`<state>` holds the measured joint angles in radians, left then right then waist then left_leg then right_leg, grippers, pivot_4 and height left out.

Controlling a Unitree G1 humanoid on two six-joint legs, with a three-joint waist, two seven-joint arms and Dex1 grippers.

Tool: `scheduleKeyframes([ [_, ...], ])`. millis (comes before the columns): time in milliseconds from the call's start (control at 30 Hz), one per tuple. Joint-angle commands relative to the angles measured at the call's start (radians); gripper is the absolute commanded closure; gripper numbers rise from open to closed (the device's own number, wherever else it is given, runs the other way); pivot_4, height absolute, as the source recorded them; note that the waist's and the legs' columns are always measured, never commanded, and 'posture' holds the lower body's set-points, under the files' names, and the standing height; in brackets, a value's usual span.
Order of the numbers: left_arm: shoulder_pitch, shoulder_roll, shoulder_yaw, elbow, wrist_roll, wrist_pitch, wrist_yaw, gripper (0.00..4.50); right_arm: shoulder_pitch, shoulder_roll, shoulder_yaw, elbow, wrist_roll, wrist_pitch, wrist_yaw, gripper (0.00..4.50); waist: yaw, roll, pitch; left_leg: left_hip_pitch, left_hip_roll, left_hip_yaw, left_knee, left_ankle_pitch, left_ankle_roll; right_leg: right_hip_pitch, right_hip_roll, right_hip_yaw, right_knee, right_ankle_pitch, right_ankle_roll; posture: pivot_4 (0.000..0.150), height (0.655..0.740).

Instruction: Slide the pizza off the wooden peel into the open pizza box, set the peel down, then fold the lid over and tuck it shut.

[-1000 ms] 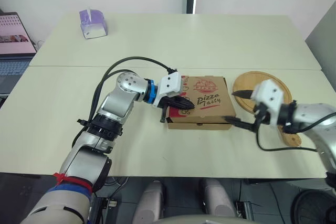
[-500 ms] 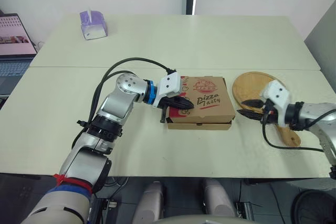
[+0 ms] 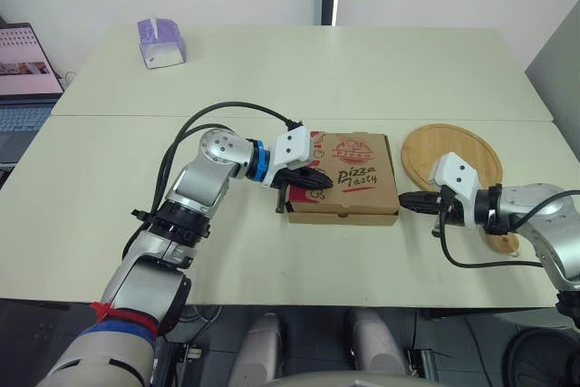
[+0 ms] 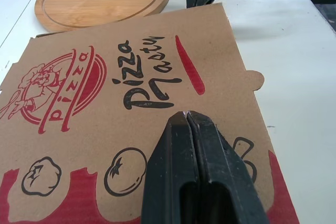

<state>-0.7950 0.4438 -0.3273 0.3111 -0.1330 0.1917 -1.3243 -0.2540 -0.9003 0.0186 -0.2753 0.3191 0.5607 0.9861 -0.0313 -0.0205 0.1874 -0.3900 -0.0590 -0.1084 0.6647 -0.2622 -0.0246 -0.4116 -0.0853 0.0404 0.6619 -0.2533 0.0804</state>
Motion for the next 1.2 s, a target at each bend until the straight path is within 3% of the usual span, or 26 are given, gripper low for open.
scheduleKeyframes([
  [33,0.005,0.011,-0.001,-0.018,0.008,0.006,-0.003,4.50,-0.039,-0.019,-0.091,-0.031,0.070,0.033,0.019,4.48,0.000,0.000,0.000,0.000,0.000,0.000,0.000,0.000,0.000,0.000,0.000,0.000,0.000,0.000,0.000,0.150,0.7400],
  [367,0.007,0.041,0.065,-0.122,-0.048,0.059,0.010,4.50,-0.090,0.095,0.080,-0.070,0.015,0.004,-0.007,4.48,0.001,0.000,0.000,0.000,0.001,-0.001,0.000,0.000,0.000,0.000,0.000,0.000,0.000,0.000,0.000,0.150,0.7400],
  [567,0.054,0.258,0.137,-0.197,-0.057,0.054,-0.064,4.50,-0.110,0.103,0.089,-0.053,0.014,-0.002,0.006,4.48,-0.005,0.000,0.000,0.001,0.001,-0.001,-0.001,0.000,0.000,-0.001,0.001,0.000,0.000,0.000,0.000,0.150,0.7400],
  [667,0.110,0.312,0.134,-0.233,-0.058,0.062,-0.069,4.50,-0.112,0.102,0.089,-0.045,0.014,-0.007,0.010,4.48,-0.002,0.000,0.000,0.003,0.001,0.000,-0.002,0.000,0.000,0.000,0.001,0.001,0.000,0.000,0.000,0.150,0.7400],
  [1200,0.173,0.197,0.044,-0.220,0.012,0.011,0.035,4.50,-0.096,0.099,0.090,-0.049,0.013,-0.015,0.016,4.48,0.004,-0.001,0.000,0.004,0.001,-0.001,-0.002,0.000,0.000,0.003,0.000,-0.001,-0.002,0.000,0.000,0.150,0.7400],
])
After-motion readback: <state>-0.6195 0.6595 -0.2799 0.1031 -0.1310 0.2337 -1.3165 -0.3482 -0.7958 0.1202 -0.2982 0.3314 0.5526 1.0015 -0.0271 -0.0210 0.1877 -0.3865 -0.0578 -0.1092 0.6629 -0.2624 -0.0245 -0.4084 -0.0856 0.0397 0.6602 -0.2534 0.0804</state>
